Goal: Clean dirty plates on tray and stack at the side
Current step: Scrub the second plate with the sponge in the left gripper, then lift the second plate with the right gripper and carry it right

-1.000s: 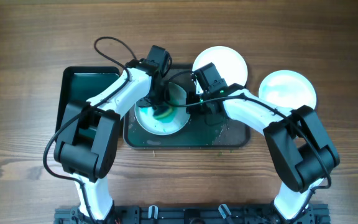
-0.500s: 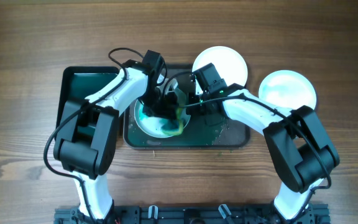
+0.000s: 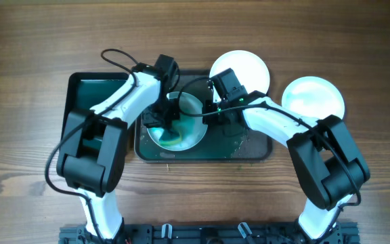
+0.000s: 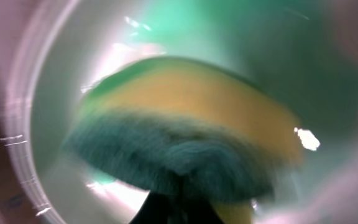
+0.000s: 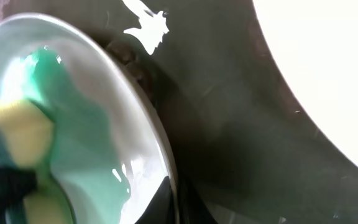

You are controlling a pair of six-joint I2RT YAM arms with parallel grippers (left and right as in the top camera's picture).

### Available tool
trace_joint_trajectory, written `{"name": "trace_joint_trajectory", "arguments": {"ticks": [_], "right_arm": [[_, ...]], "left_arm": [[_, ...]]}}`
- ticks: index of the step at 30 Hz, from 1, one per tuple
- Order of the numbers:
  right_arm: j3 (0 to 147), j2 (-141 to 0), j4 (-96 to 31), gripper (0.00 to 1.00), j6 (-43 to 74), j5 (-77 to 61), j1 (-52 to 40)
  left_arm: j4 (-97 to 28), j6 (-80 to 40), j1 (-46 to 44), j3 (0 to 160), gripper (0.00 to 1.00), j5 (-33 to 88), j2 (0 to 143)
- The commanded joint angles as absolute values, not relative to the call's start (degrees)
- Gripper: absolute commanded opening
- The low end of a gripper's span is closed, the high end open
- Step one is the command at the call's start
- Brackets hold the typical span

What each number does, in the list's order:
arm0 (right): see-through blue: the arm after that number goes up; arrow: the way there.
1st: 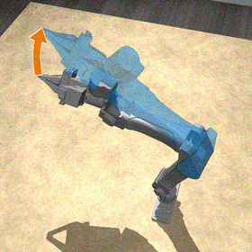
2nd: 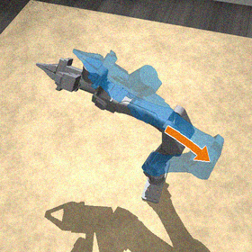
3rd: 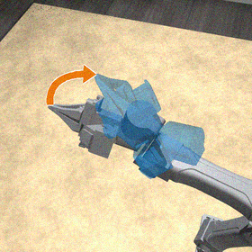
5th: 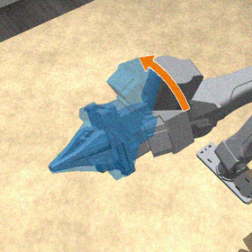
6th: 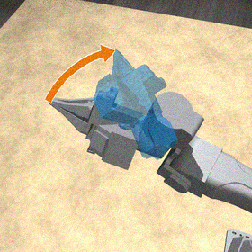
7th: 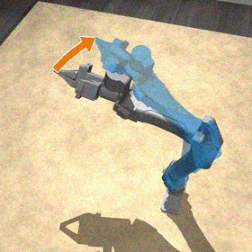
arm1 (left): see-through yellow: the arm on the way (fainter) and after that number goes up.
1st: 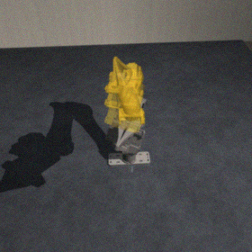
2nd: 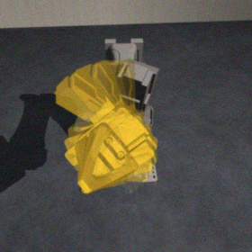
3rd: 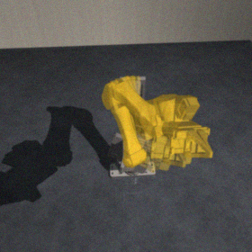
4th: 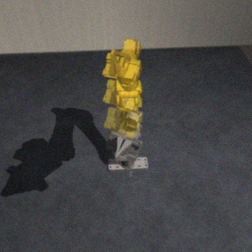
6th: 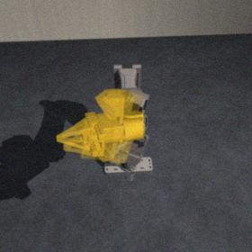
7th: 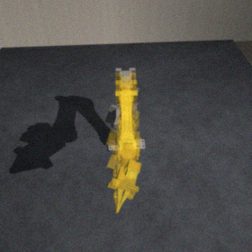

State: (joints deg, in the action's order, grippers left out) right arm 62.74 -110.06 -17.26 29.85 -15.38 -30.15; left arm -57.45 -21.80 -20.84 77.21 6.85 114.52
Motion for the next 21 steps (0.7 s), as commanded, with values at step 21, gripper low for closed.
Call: {"name": "trace_joint_trajectory", "arguments": {"ticks": [21], "right_arm": [[63.7, -111.2, -17.6, 0.04, 29.5, -14.9, -30.0]], "left_arm": [[-73.9, -27.9, -17.2, 90.7, 0.04, -13.5, 113.6]]}}
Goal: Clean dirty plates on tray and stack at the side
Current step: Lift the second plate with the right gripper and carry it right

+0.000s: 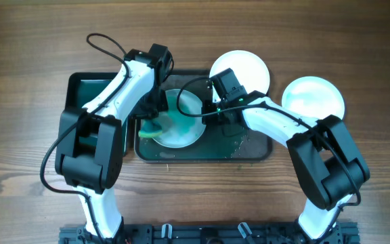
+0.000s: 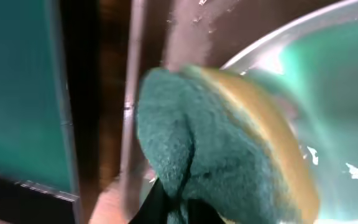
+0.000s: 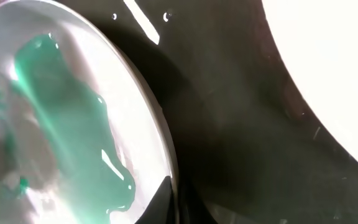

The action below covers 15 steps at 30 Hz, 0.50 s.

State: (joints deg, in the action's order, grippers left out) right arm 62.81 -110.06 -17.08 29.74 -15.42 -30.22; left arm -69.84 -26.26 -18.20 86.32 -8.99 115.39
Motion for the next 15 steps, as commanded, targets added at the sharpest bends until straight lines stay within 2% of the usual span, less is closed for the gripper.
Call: {"name": "trace_joint_trajectory", "arguments": {"ticks": [1, 6, 8, 10, 15], "right_arm": [[63.8, -111.0, -17.6, 0.04, 29.5, -15.1, -30.0], [64.0, -106.5, -21.1, 0.04, 28.5, -11.4, -30.3], [64.0, -102.8, -23.1, 0.04, 27.3, -6.8, -31.7], [65.5, -98.6, -26.6, 0.04, 25.8, 2.2, -34.9], [68.8, -94.6, -32.9, 0.04, 23.9, 24.8, -42.5]], "left_arm": [[-76.3, -27.9, -16.7, 92.4, 0.04, -13.5, 113.2], [-81.4, -25.7, -11.6, 97.6, 0.04, -11.8, 108.9], [-79.8, -21.5, -8.4, 97.6, 0.04, -4.1, 107.1], [-77.8, -16.4, -4.9, 97.6, 0.04, 4.0, 107.0], [-74.1, -16.3, -0.7, 97.6, 0.04, 4.9, 107.0]]}}
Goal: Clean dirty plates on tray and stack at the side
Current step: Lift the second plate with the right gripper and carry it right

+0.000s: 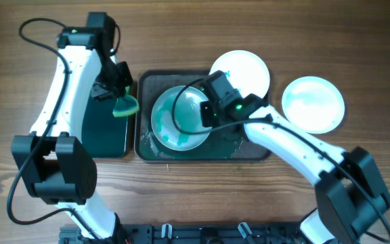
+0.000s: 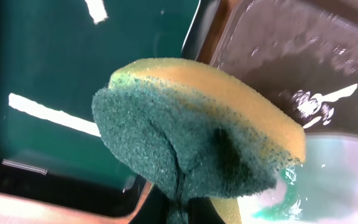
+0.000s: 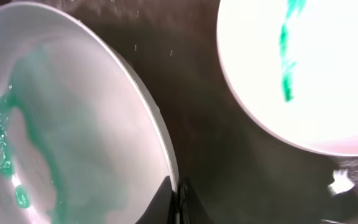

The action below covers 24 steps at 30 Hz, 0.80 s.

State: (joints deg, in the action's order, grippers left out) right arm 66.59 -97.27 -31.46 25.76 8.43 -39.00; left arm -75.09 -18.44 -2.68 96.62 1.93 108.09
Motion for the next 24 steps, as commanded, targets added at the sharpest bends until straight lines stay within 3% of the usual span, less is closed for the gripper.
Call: {"name": "trace_joint_trajectory", "arguments": {"ticks": [1, 7, 10, 18, 24], "right_arm": [[68.9, -94.2, -33.6, 0.04, 23.9, 30.0, -44.2], [68.9, -93.9, -34.3, 0.04, 20.8, 67.6, -56.7], [68.9, -93.9, -32.5, 0.04, 16.5, 75.5, -59.7], [68.9, -93.9, -26.9, 0.04, 12.0, 74.7, -60.1], [68.8, -93.8, -33.0, 0.04, 22.8, 50.6, -55.0]], "left_arm": [[-74.1, -16.3, -0.1, 97.6, 0.04, 4.9, 107.0], [-73.9, -16.7, 0.3, 97.5, 0.04, 4.9, 107.0], [-73.9, -16.7, 0.3, 97.5, 0.04, 4.9, 107.0], [-73.9, -16.7, 0.3, 97.5, 0.04, 4.9, 107.0], [-73.9, -16.7, 0.3, 97.5, 0.04, 4.9, 107.0]]}}
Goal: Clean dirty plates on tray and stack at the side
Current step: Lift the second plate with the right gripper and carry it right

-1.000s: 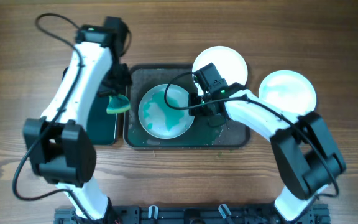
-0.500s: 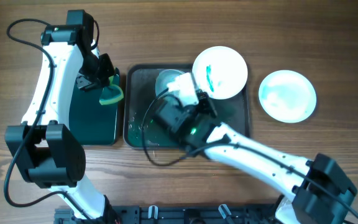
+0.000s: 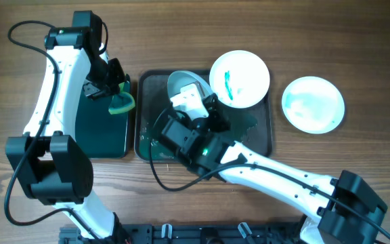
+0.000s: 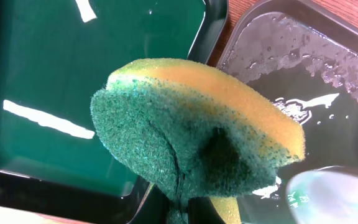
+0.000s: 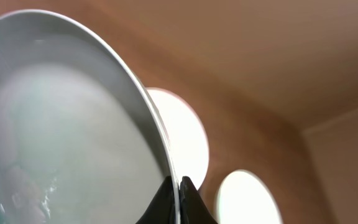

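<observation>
My right gripper [image 5: 176, 185] is shut on the rim of a white plate [image 5: 61, 124] smeared with green. In the overhead view that plate [image 3: 181, 85] is raised and tilted steeply over the dark tray [image 3: 259, 139]. A second white plate [image 3: 240, 78] with a green streak rests on the tray's far right corner. A third plate [image 3: 313, 104] lies on the table to the right. My left gripper [image 4: 180, 208] is shut on a yellow and green sponge [image 4: 197, 134]. It hangs over the right edge of the green tray [image 3: 93, 135].
The green tray [image 4: 73, 81] holds shiny green liquid. Wet streaks and droplets cover the dark tray's floor [image 4: 297, 87]. Bare wooden table [image 3: 351, 41] surrounds both trays. My right arm [image 3: 269, 173] stretches across the tray's near side.
The right gripper has raised the plate from low over the dark tray to a steep tilt, and the right arm now sits nearer the front. The left gripper with the sponge has barely moved.
First the sponge pressed on the green-smeared plate in the dark tray while the right gripper held its rim. Then the sponge was at the plate's left edge, then off it beside the green tray. Now the plate is held up and tilted.
</observation>
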You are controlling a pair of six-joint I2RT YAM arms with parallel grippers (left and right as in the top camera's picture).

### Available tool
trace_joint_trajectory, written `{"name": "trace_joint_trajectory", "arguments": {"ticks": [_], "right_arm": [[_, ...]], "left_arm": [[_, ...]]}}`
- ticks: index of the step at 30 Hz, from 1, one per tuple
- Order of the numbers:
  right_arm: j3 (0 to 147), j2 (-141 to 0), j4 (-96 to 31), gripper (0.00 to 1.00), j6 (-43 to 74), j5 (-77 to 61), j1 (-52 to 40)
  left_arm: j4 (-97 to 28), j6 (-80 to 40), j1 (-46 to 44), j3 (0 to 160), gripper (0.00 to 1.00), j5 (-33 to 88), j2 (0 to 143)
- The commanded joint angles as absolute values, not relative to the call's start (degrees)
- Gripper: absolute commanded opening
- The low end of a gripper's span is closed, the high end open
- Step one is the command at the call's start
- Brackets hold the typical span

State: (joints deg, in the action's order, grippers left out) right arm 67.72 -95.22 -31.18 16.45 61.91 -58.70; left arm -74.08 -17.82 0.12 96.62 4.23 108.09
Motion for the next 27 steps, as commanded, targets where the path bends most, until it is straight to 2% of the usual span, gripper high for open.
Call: {"name": "trace_joint_trajectory", "arguments": {"ticks": [1, 7, 12, 15, 17, 20, 24, 27], "right_arm": [[68.8, -93.8, -33.6, 0.04, 23.1, 45.1, -53.3], [68.8, -88.6, -33.1, 0.04, 24.6, 9.1, -39.1], [68.8, -88.3, -34.0, 0.04, 25.9, -3.6, -30.2], [68.7, -88.3, -33.9, 0.04, 22.5, 3.0, -30.9], [68.7, -88.3, -33.8, 0.04, 20.9, 13.1, -34.6], [68.7, -88.3, -33.9, 0.04, 19.2, 40.3, -45.1], [68.7, -88.3, -32.8, 0.04, 13.4, 69.6, -55.1], [68.7, -88.3, -28.2, 0.04, 5.9, 76.1, -58.7]], "left_arm": [[-73.9, -16.7, 0.3, 97.5, 0.04, 4.9, 107.0], [-73.9, -16.7, 0.3, 97.5, 0.04, 4.9, 107.0], [-74.2, -16.7, 0.2, 97.5, 0.04, 4.9, 107.0], [-74.3, -16.7, 0.2, 97.5, 0.04, 4.9, 107.0], [-74.1, -16.7, 0.2, 97.5, 0.04, 4.9, 107.0], [-74.2, -16.7, 0.2, 97.5, 0.04, 4.9, 107.0], [-74.1, -16.7, 0.2, 97.5, 0.04, 4.9, 107.0], [-74.1, -16.7, 0.2, 97.5, 0.04, 4.9, 107.0]]}}
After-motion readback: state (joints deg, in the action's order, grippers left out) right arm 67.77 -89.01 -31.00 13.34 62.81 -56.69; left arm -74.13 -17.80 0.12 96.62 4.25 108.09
